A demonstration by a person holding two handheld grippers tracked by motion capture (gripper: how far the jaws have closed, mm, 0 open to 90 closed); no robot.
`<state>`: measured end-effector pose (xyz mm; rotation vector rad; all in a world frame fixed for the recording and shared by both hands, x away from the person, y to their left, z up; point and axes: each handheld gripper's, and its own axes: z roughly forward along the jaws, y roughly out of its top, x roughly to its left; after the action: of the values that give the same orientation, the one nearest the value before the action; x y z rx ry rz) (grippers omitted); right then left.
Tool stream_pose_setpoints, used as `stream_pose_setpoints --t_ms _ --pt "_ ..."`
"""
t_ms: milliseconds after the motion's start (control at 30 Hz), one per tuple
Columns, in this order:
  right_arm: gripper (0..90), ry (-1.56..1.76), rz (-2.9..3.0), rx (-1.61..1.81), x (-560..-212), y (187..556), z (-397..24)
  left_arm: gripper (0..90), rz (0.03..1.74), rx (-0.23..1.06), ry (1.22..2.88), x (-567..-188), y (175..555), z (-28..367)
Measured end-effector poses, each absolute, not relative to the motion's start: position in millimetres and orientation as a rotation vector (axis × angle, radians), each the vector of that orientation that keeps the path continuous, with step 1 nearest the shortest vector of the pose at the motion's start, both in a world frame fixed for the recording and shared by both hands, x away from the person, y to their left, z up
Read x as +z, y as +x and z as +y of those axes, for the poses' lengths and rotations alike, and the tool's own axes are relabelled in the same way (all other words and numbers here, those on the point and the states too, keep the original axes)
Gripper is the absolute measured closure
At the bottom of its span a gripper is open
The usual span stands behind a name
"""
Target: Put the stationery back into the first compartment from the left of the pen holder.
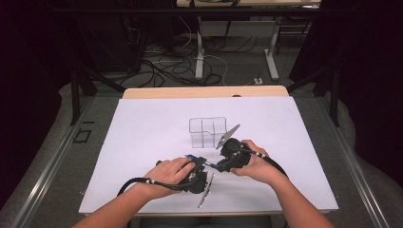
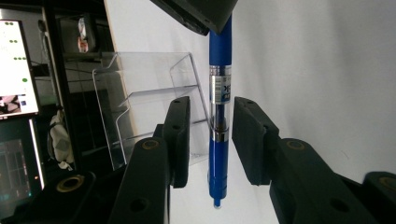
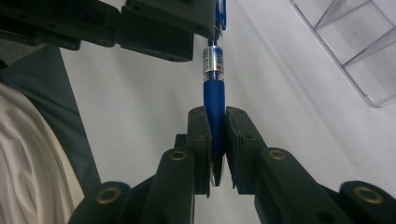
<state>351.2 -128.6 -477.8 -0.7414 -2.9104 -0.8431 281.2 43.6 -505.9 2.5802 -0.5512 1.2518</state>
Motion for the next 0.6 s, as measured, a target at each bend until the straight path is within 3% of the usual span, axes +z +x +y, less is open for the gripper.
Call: stream_pose_setpoints --t_ms 267,600 --pt "80.6 -0.718 -2.897 -0.874 -474.6 349.3 -127.1 77.5 -0.603 1.263 2.622 -506.4 282.0 39.6" --pt "80.5 -0.712 -2.893 -0.892 -475.4 350.1 -127.7 79.2 -0.575 1.223 2.648 -504.0 283.8 37.1"
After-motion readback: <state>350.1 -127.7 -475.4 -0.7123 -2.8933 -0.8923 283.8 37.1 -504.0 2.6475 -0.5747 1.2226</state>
